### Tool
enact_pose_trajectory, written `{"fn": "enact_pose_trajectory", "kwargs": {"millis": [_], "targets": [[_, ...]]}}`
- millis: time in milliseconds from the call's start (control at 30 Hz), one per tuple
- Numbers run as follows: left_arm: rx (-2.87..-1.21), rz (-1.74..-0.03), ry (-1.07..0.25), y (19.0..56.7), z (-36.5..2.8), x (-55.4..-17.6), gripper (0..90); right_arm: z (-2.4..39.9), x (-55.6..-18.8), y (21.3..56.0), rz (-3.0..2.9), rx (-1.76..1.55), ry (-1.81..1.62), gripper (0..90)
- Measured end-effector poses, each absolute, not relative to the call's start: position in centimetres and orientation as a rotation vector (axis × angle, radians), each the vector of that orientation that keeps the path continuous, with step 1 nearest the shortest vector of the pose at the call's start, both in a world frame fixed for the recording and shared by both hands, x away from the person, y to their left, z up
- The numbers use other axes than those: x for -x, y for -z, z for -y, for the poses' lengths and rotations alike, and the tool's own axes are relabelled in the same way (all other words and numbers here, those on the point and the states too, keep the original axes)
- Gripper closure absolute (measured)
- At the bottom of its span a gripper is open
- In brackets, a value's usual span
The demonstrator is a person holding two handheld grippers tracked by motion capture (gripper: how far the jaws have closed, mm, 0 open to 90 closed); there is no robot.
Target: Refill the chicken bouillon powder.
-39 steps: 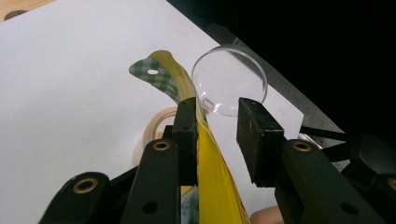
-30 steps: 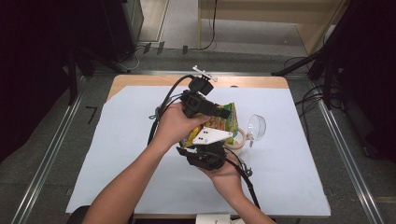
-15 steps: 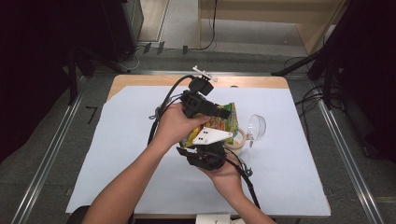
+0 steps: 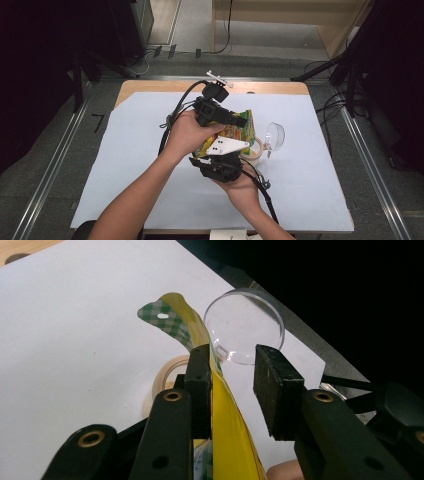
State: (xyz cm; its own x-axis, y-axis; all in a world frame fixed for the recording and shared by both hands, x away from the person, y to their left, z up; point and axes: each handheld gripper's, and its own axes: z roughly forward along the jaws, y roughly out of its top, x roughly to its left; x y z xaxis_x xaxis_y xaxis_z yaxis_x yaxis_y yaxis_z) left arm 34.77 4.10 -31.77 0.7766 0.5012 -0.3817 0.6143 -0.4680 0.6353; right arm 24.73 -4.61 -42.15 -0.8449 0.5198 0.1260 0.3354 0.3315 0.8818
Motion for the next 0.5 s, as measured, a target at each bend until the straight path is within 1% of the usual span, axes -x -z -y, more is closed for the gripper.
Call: {"fn": "enact_pose_trajectory", "kwargs": {"millis": [500], "targets": [[-2.168, -0.813, 0.179, 31.63, -3.52, -34.88, 70.0, 4.96, -24.76, 42.10, -2.396, -0.808, -1.536, 72.5]]}}
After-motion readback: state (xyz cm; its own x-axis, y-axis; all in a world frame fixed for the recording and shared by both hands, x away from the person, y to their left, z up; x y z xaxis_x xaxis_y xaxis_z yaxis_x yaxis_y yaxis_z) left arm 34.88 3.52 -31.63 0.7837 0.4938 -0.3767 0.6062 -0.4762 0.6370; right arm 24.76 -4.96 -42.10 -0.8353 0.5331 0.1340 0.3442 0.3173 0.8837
